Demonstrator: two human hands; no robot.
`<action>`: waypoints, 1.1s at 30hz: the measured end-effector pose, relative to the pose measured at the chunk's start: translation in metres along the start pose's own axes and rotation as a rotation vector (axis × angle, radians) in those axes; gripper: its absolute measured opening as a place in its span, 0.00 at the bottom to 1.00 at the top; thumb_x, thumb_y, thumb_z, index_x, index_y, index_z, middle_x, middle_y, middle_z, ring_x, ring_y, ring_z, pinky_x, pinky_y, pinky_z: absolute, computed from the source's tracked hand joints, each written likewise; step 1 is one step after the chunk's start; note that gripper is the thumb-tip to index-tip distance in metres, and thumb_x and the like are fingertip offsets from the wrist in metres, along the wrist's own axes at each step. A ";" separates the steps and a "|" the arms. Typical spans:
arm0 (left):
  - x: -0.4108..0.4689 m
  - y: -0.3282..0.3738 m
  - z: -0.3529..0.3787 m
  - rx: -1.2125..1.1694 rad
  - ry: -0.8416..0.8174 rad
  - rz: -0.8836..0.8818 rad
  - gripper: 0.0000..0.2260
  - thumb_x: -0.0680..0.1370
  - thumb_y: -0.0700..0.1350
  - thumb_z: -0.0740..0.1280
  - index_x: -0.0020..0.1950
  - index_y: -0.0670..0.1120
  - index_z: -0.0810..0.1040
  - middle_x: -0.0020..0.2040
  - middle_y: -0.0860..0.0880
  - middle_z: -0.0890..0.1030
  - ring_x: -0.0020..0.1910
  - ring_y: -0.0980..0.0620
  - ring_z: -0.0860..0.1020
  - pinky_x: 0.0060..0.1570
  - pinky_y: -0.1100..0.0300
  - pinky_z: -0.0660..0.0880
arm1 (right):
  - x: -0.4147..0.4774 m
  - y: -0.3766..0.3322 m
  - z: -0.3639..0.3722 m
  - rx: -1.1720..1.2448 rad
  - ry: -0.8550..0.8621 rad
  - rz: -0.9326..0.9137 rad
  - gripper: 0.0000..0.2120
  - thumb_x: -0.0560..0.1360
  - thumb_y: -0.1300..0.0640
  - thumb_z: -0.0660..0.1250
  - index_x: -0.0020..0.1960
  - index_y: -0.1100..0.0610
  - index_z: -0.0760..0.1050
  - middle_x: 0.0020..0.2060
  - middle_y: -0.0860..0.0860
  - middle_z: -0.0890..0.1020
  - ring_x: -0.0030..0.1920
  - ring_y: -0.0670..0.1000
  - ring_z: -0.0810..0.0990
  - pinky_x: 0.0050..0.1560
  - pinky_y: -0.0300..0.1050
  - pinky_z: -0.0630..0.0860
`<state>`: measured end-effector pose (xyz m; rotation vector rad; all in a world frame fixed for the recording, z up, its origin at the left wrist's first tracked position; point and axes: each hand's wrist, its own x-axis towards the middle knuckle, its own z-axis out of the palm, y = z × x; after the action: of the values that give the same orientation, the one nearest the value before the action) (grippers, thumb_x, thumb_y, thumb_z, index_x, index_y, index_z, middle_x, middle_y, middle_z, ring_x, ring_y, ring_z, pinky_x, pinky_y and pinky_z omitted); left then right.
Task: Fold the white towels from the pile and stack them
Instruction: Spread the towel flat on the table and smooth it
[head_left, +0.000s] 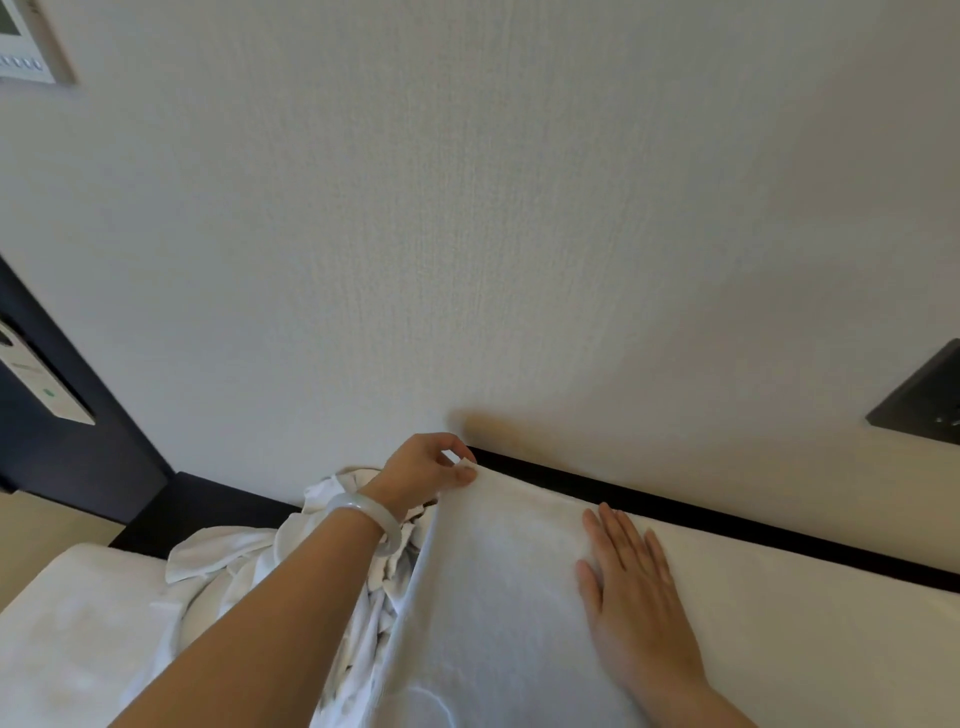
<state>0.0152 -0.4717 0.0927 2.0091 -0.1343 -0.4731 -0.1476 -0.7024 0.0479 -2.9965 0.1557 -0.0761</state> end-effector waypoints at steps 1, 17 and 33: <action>0.001 -0.004 0.003 0.005 0.075 0.004 0.02 0.75 0.42 0.74 0.45 0.47 0.82 0.31 0.53 0.78 0.28 0.57 0.74 0.30 0.66 0.71 | 0.000 0.000 0.000 0.021 0.004 -0.010 0.27 0.83 0.44 0.37 0.81 0.48 0.42 0.79 0.42 0.42 0.77 0.39 0.38 0.77 0.44 0.35; -0.076 -0.035 0.080 0.924 0.143 0.164 0.27 0.82 0.59 0.41 0.81 0.54 0.42 0.81 0.51 0.42 0.79 0.49 0.40 0.76 0.45 0.38 | 0.001 -0.001 0.001 0.004 0.001 -0.007 0.27 0.84 0.46 0.44 0.80 0.49 0.41 0.79 0.43 0.42 0.77 0.40 0.37 0.77 0.44 0.34; -0.136 -0.005 0.153 0.940 0.069 0.310 0.28 0.81 0.52 0.42 0.79 0.43 0.54 0.80 0.44 0.51 0.79 0.45 0.46 0.73 0.46 0.44 | -0.010 0.019 -0.007 0.071 -0.072 -0.166 0.26 0.85 0.48 0.49 0.80 0.51 0.45 0.77 0.43 0.42 0.76 0.41 0.36 0.76 0.41 0.32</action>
<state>-0.1685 -0.5562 0.0642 2.8395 -0.7227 -0.1304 -0.1599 -0.7211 0.0516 -2.9304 -0.1015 0.0090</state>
